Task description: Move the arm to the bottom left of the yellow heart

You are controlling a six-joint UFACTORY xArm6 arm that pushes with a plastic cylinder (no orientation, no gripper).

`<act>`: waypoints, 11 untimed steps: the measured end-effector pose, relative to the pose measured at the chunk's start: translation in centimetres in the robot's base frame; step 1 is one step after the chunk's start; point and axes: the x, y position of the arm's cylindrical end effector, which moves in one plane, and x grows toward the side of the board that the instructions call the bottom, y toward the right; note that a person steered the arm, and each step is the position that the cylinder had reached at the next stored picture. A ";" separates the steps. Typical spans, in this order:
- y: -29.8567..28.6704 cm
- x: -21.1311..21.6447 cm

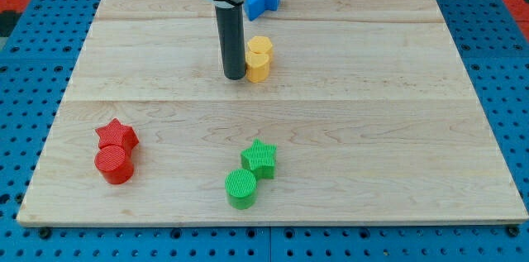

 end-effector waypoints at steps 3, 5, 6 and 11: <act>2.2 2.7; -5.8 1.8; -6.1 1.2; -4.2 1.2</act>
